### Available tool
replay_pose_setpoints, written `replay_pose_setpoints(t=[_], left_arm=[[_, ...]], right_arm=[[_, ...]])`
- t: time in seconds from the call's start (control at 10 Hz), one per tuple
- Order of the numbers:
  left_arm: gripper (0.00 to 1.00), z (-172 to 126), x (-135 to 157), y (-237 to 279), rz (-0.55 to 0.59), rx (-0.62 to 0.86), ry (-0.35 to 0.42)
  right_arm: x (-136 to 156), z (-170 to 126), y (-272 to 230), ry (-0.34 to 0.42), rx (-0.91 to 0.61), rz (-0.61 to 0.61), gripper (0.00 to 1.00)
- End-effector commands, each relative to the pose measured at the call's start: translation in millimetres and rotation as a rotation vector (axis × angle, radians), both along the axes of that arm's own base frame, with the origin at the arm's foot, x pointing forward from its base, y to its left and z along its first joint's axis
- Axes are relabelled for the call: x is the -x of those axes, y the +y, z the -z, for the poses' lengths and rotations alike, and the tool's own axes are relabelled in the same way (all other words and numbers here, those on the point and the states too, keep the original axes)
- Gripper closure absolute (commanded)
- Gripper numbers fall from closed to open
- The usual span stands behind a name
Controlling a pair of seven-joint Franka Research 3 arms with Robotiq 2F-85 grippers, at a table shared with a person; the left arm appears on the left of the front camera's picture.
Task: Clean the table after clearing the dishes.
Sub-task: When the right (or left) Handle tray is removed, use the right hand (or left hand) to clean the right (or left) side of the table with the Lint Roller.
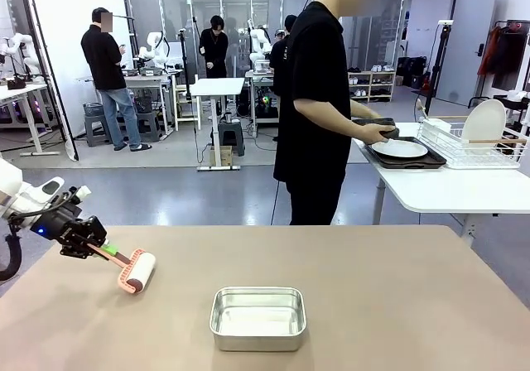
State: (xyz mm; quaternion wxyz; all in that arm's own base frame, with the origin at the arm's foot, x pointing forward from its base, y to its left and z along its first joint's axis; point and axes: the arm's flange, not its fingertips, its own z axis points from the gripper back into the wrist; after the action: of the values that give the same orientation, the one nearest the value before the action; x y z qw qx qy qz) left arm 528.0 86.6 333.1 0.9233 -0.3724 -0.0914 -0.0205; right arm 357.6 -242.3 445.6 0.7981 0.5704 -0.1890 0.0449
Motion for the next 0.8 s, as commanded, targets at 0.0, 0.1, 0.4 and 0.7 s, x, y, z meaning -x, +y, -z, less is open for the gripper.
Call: replay_pose_setpoints(t=[0.0,0.1,0.4,0.7], left_arm=[[0.79,24.2,-6.9,27.2,0.0,-0.08,-0.052],[0.79,23.9,-7.4,36.0,0.007,-0.083,-0.052],[0.79,23.3,-2.1,72.4,0.005,-0.112,-0.087],[0.79,21.5,1.8,111.0,0.007,-0.207,-0.122]], right_arm=[[1.8,-2.8,2.7,0.001,0.005,0.009,0.0],[1.8,-2.8,2.7,0.001,0.005,0.009,0.0],[1.8,-2.8,2.7,0.001,0.005,0.009,0.0],[1.8,-2.8,2.7,0.001,0.005,0.009,0.0]])
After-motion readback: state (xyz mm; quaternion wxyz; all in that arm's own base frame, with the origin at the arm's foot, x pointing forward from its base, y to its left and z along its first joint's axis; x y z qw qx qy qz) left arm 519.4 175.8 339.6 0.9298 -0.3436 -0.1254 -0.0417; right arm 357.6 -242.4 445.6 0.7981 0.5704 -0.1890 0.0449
